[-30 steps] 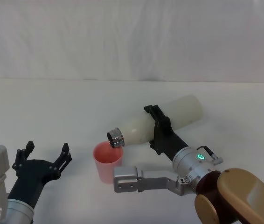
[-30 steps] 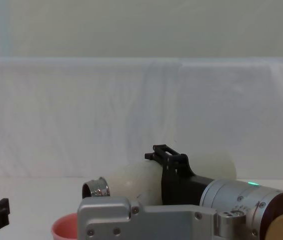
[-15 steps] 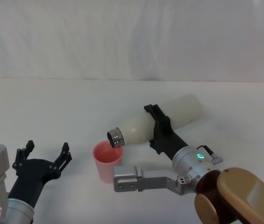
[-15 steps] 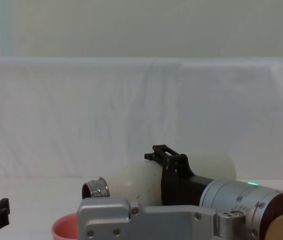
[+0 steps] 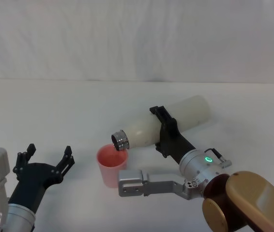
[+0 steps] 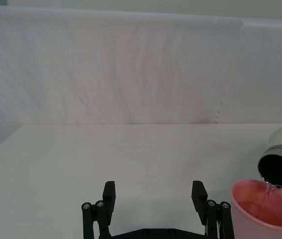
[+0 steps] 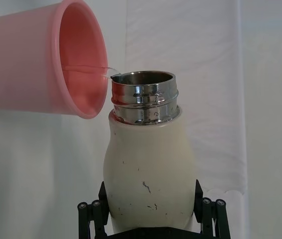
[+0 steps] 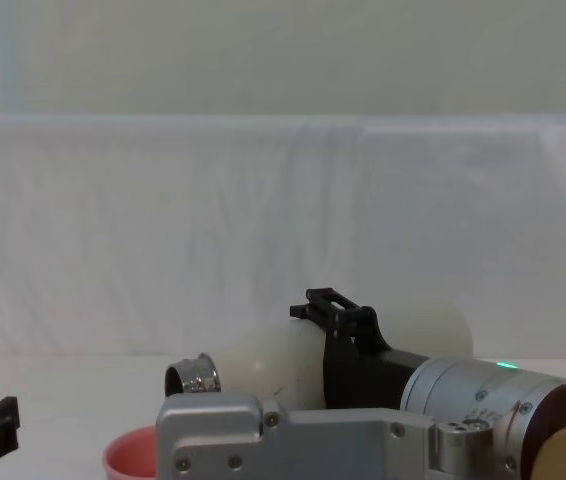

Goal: Grasp the thermos with one hand and pour water into the cup lid.

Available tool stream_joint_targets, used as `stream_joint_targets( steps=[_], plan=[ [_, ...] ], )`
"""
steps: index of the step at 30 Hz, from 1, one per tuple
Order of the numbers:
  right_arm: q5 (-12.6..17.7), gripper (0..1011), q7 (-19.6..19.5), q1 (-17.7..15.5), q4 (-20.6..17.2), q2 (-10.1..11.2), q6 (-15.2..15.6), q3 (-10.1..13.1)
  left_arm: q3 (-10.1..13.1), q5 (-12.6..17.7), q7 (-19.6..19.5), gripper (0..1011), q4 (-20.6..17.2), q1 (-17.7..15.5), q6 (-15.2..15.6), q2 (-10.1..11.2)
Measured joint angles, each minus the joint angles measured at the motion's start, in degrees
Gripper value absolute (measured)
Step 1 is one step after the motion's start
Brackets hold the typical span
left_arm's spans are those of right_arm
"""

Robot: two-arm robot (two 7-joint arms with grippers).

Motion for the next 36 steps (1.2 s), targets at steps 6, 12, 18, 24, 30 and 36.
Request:
stream_joint_targets(
  steps=[6, 12, 18, 24, 30, 36],
  plan=[
    [0.10, 962, -0.02, 0.02, 0.03, -0.03, -0.05, 0.04, 0.00, 0.00, 0.00, 1001, 0.00, 0.00, 0.00, 0.00],
    [1.46, 962, -0.31, -0.48, -0.32, -0.09, -0.44, 0.73, 0.00, 0.00, 0.00, 1001, 0.00, 0.00, 0.01, 0.00],
    [2.98, 962, -0.78, -1.23, -1.01, -0.10, -0.88, 1.67, 0.00, 0.00, 0.00, 1001, 0.00, 0.00, 0.01, 0.00],
    [6.39, 962, -1.80, -3.89, -3.93, 0.40, -1.72, 3.88, 0.00, 0.00, 0.00, 1001, 0.00, 0.00, 0.00, 0.00],
    [12.38, 962, -2.70, -7.46, -7.30, 0.48, -3.23, 7.63, 0.00, 0.00, 0.00, 1001, 0.00, 0.00, 0.00, 0.00],
    [21.48, 962, -2.38, -11.29, -10.26, -0.21, -5.22, 12.79, 0.01, 0.00, 0.00, 1001, 0.00, 0.00, 0.00, 0.00]
  ],
)
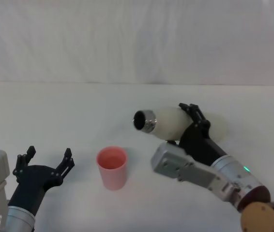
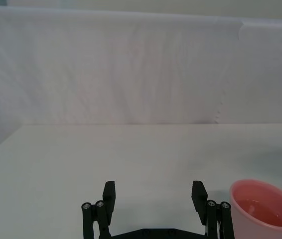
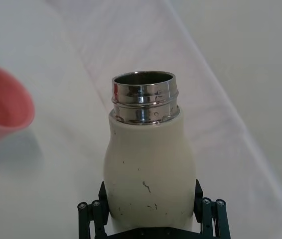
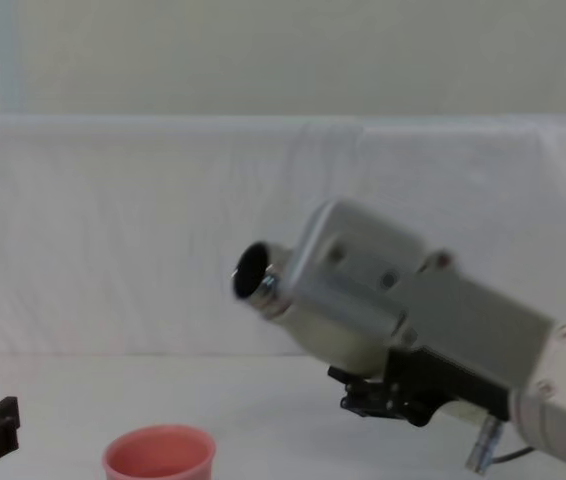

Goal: Grasp the thermos with one hand and pour water into the cup lid.

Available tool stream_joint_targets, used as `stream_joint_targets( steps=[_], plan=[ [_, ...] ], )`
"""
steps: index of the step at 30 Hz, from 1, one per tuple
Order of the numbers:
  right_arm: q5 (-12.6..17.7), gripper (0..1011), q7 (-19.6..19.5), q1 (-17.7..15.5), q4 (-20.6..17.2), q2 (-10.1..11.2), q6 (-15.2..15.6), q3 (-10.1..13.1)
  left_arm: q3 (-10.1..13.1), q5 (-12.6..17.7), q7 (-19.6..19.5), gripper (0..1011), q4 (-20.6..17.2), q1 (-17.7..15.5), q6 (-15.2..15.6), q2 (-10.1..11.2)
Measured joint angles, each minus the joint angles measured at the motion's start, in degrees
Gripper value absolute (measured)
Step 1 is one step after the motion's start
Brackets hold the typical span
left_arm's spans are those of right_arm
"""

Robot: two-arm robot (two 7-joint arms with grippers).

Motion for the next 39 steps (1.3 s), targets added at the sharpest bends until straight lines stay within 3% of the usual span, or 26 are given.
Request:
stream_joint_targets(
  steps=[1, 2, 5, 14, 19, 21, 22, 26, 27, 30, 33, 35, 39],
  plan=[
    [2.87, 962, 0.45, -1.02, -0.74, -0.33, -0.54, 1.38, 0.00, 0.00, 0.00, 1001, 0.00, 0.00, 0.00, 0.00],
    [2.87, 962, 0.45, -1.02, -0.74, -0.33, -0.54, 1.38, 0.00, 0.00, 0.00, 1001, 0.00, 0.00, 0.00, 0.00],
    [7.11, 962, 1.08, -2.96, -1.99, -0.80, -1.21, 3.49, 0.00, 0.00, 0.00, 1001, 0.00, 0.00, 0.00, 0.00],
    [12.96, 962, 1.92, -5.12, -2.85, -1.65, -2.08, 6.39, 0.00, 0.00, 0.00, 1001, 0.00, 0.00, 0.00, 0.00],
    [19.61, 962, 3.08, -6.03, -2.24, -3.11, -3.15, 9.00, 0.00, 0.00, 0.00, 1001, 0.00, 0.00, 0.00, 0.00],
    [22.50, 962, 3.66, -6.14, -1.53, -3.81, -3.53, 9.94, 0.00, 0.00, 0.00, 1001, 0.00, 0.00, 0.00, 0.00],
    [22.50, 961, 3.66, -6.14, -1.53, -3.81, -3.53, 9.94, 0.00, 0.00, 0.00, 1001, 0.00, 0.00, 0.00, 0.00],
    [29.39, 961, 5.57, -5.75, 0.42, -5.33, -3.84, 11.70, 0.00, 0.00, 0.00, 1001, 0.00, 0.00, 0.00, 0.00],
    [29.39, 961, 5.57, -5.75, 0.42, -5.33, -3.84, 11.70, 0.00, 0.00, 0.00, 1001, 0.00, 0.00, 0.00, 0.00],
    [34.24, 962, 7.23, -4.98, 1.98, -6.40, -3.57, 12.48, 0.00, 0.00, 0.00, 1001, 0.00, 0.00, 0.00, 0.00],
    [35.85, 962, 7.84, -4.65, 2.54, -6.78, -3.31, 12.73, 0.00, 0.00, 0.00, 1001, 0.00, 0.00, 0.00, 0.00],
    [38.90, 961, 9.00, -3.91, 3.80, -7.55, -2.67, 12.90, 0.00, 0.00, 0.00, 1001, 0.00, 0.00, 0.00, 0.00],
    [41.81, 962, 10.23, -2.90, 5.40, -8.35, -1.99, 12.78, 0.00, 0.00, 0.00, 1001, 0.00, 0.00, 0.00, 0.00]
  ],
)
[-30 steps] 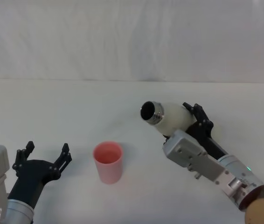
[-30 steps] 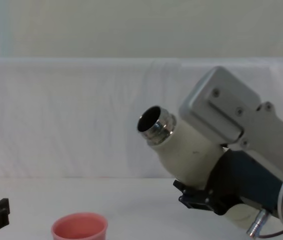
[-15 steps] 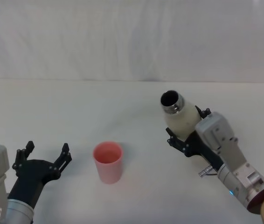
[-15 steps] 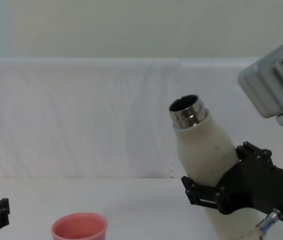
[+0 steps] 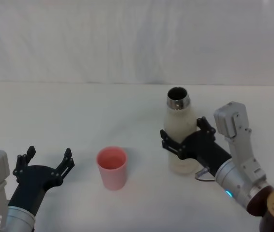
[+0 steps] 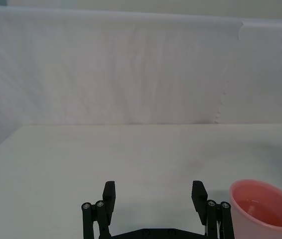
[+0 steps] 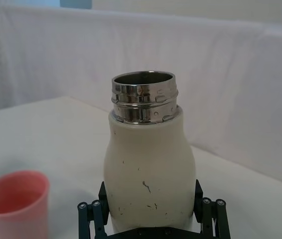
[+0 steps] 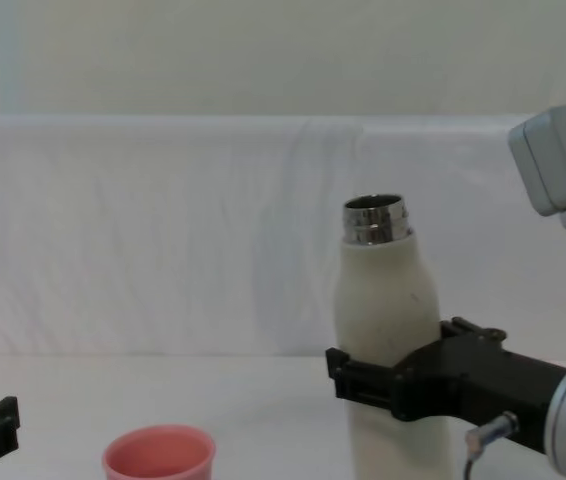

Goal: Grasp the thermos with one hand and pour water into the cup lid.

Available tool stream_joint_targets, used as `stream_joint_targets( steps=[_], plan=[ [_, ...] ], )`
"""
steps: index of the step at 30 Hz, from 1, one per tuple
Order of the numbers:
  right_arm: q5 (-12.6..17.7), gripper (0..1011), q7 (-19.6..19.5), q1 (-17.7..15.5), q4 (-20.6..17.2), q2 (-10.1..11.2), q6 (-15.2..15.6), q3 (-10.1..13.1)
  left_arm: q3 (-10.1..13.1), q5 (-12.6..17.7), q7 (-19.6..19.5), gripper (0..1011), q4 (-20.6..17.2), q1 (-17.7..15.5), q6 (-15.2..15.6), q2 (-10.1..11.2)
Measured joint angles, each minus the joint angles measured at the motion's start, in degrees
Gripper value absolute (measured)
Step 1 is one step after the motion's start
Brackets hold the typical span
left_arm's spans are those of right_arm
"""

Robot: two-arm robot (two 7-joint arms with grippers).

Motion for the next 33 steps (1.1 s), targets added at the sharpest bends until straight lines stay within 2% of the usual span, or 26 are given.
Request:
stream_joint_targets(
  steps=[4, 11, 23, 33],
  plan=[
    [2.89, 962, 1.16, 1.24, 1.96, -0.87, 0.65, -0.57, 0.00, 0.00, 0.00, 1001, 0.00, 0.00, 0.00, 0.00],
    [5.75, 962, 1.85, 2.51, 3.95, -1.53, 1.29, -1.44, 0.00, 0.00, 0.00, 1001, 0.00, 0.00, 0.00, 0.00],
    [8.54, 962, 1.39, 3.59, 5.02, -1.44, 1.86, -2.80, 0.00, 0.00, 0.00, 1001, 0.00, 0.00, 0.00, 0.00],
    [9.73, 962, 0.38, 4.24, 5.06, -0.73, 2.08, -4.04, 0.00, 0.00, 0.00, 1001, 0.00, 0.00, 0.00, 0.00]
  ],
)
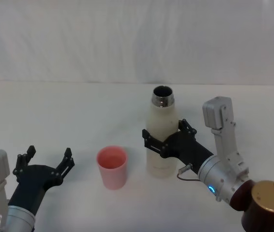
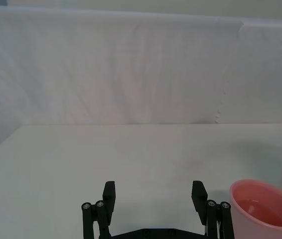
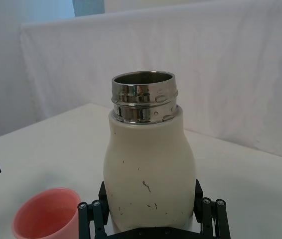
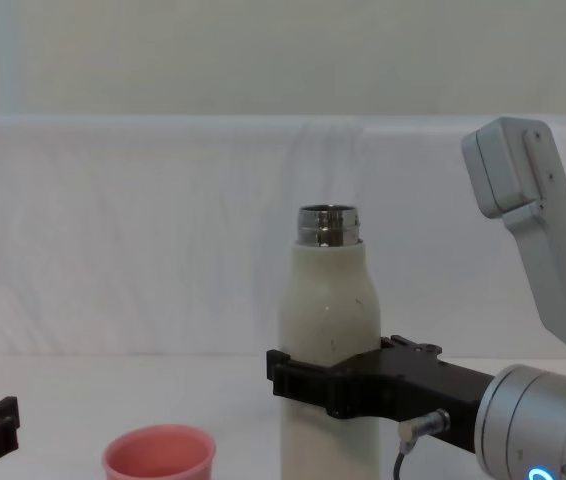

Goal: Grasp the thermos with one hand and pour water into the cup lid.

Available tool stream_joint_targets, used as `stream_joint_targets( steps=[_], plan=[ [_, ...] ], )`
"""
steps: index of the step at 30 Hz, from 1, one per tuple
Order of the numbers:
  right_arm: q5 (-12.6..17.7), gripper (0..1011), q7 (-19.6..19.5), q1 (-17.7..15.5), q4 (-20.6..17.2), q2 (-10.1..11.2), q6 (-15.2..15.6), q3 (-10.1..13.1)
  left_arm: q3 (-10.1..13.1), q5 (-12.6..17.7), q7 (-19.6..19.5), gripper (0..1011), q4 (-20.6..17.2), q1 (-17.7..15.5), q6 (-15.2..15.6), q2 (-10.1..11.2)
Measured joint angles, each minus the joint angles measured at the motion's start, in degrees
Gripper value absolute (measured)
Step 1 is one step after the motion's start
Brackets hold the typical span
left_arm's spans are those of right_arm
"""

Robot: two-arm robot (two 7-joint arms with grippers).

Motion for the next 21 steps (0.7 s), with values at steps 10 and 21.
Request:
stream_joint_targets(
  steps=[10, 21],
  plan=[
    [1.17, 962, -1.17, 0.42, -0.13, 1.16, 0.11, -1.29, 0.00, 0.00, 0.00, 1001, 0.00, 0.00, 0.00, 0.00],
    [2.22, 962, -1.73, 0.48, -0.25, 2.12, -0.07, -1.99, 0.00, 0.00, 0.00, 1001, 0.00, 0.00, 0.00, 0.00]
  ],
)
